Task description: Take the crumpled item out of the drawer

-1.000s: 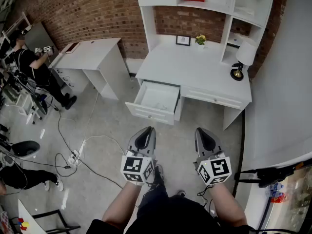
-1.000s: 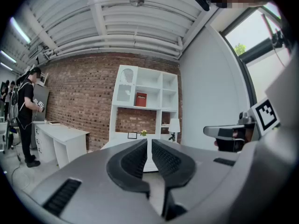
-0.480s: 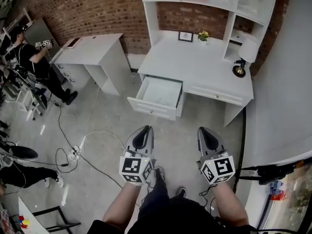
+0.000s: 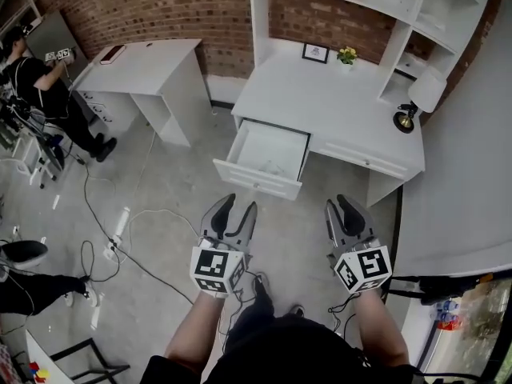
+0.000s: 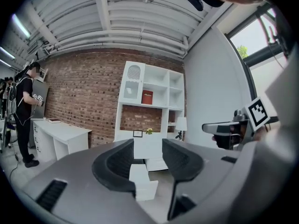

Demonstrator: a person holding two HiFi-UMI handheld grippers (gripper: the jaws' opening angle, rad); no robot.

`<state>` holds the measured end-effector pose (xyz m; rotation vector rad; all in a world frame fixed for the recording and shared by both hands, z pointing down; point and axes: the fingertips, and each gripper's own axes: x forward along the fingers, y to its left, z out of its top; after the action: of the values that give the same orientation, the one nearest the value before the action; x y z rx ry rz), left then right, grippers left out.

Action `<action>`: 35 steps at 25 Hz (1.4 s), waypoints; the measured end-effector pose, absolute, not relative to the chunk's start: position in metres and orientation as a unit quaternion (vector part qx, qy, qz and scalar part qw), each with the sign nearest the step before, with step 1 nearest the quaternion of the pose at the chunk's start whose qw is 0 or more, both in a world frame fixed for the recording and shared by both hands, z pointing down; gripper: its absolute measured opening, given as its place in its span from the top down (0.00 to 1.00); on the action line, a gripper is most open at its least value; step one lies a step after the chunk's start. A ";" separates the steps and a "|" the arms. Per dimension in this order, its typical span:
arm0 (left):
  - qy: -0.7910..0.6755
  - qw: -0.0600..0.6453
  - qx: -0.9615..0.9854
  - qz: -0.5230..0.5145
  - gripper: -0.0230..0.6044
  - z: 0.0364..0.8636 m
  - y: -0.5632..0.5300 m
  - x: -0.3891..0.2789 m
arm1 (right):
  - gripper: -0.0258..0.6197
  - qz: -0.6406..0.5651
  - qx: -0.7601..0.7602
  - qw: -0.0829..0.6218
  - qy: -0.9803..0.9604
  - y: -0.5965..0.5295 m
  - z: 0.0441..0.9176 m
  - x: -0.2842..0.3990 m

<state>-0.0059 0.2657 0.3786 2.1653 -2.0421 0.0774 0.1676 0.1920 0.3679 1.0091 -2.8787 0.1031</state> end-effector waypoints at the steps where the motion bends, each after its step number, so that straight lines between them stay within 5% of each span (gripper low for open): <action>1: -0.683 0.087 0.725 0.023 0.69 0.383 0.262 -0.015 | 0.82 0.033 0.330 0.049 -0.942 0.188 0.370 0.159; 35: -0.673 0.186 0.700 0.148 0.69 0.497 0.050 -0.122 | 0.81 0.142 0.296 0.098 -0.939 -0.047 0.478 0.031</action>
<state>-0.1215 0.0503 0.4970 1.9726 -1.8964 0.4170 0.0311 -0.0474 0.4776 0.8755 -2.7795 0.4213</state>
